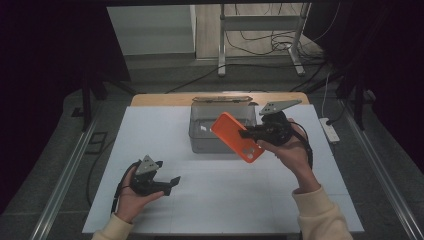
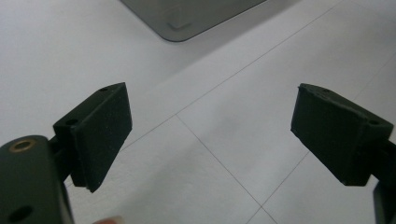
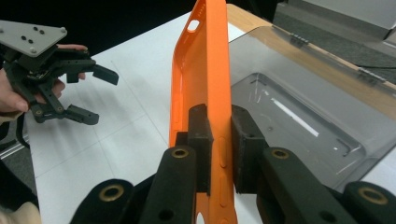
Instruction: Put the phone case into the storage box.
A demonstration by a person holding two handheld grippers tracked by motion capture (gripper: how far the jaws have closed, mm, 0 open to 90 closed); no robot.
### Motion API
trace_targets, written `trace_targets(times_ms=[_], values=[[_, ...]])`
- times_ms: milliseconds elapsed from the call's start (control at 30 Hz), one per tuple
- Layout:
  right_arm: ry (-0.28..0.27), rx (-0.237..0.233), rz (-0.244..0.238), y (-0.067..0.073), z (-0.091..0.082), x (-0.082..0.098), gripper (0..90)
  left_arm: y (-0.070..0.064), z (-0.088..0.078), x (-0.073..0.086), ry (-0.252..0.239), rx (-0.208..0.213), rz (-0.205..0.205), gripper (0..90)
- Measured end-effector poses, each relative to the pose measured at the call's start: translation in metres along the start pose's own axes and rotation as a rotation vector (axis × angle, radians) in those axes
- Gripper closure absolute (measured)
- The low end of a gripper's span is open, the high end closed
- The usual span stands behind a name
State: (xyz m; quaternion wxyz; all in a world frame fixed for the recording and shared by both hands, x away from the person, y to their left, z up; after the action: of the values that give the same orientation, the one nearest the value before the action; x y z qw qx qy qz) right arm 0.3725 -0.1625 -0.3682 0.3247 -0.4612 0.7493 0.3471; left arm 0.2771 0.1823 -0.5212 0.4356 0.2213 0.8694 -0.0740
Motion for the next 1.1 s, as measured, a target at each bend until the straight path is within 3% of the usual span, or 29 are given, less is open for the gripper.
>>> trace_targets(times_ms=[167, 1100], values=[[-0.014, 0.018, 0.009, -0.001, -0.006, -0.001, 80.2, 0.001, -0.001, 0.0, -0.005, -0.008, -0.013, 12.0], [-0.046, 0.118, 0.047, -0.007, -0.016, -0.001, 80.2, -0.001, 0.0, 0.0, 0.002, -0.005, 0.002, 12.0]])
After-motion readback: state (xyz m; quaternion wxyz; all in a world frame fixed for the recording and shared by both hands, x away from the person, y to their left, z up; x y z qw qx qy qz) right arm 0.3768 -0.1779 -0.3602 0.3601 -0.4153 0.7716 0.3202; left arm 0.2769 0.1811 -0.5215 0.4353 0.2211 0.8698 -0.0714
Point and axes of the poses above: each handheld gripper's, and its own axes: z roughly forward along the jaws, x roughly out of its underside, y roughly to its left, the point moved 2 cm from there along z, roughly forward along the jaws, and after that the axes turned 14 degrees about -x, right-handed, at the moved point
